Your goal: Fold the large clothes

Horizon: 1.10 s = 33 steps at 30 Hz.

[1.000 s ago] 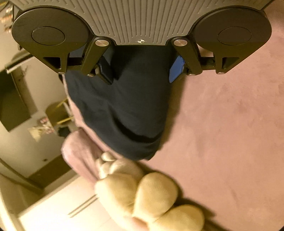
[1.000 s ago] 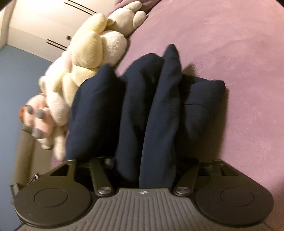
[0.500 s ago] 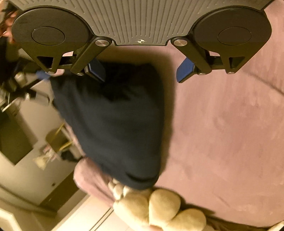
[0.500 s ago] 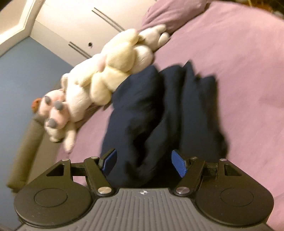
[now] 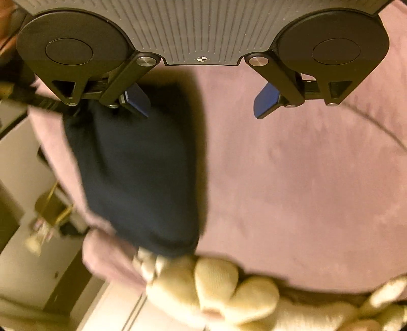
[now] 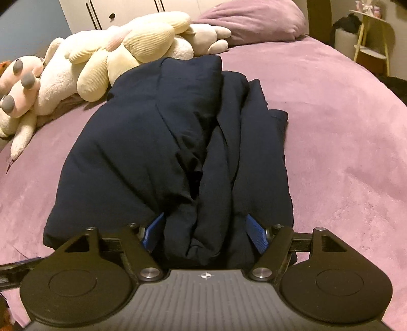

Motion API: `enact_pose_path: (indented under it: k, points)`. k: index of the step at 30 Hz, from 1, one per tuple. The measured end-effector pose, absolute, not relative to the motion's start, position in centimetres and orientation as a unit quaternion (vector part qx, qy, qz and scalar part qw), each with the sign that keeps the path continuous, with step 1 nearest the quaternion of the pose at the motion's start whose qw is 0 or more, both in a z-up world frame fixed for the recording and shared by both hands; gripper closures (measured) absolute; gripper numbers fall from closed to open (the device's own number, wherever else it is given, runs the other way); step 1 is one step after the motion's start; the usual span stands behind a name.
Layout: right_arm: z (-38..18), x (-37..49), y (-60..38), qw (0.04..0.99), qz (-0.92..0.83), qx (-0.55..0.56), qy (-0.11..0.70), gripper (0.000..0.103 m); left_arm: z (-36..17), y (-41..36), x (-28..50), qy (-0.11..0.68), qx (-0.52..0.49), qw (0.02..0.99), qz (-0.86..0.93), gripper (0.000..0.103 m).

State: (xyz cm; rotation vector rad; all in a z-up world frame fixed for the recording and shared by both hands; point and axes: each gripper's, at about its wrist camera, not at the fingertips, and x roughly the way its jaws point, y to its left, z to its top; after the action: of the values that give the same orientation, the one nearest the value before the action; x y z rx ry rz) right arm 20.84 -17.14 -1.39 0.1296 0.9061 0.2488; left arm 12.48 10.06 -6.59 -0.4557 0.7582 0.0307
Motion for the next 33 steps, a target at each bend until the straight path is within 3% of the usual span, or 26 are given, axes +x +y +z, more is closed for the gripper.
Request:
enact_pose_path:
  k: [3,10,17,24,33]
  points:
    - [-1.3,20.7,-16.6,0.894,0.113,0.036,0.432,0.028,-5.6,9.4,13.4,0.345,-0.214,0.914,0.003,0.007]
    - [-1.3,20.8,-16.1,0.894,0.1,0.024,0.435,0.016,-8.4,7.6,16.6,0.402,-0.164,0.9,0.036,0.001]
    - [1.3,17.4,-17.5,0.88,0.066,0.058,0.466,0.013,-5.8,7.1,12.2,0.397,-0.19,0.897,0.037,0.002]
    - [3.2,13.6,-16.8,0.88,0.03,0.03,0.473,0.009,-3.5,4.8,9.9,0.38,-0.112,0.916,0.063,0.001]
    - [5.9,11.4,-15.0,0.895,0.04,-0.01,0.444,0.003,-2.2,3.7,9.2,0.379,-0.088,0.919,0.057,0.001]
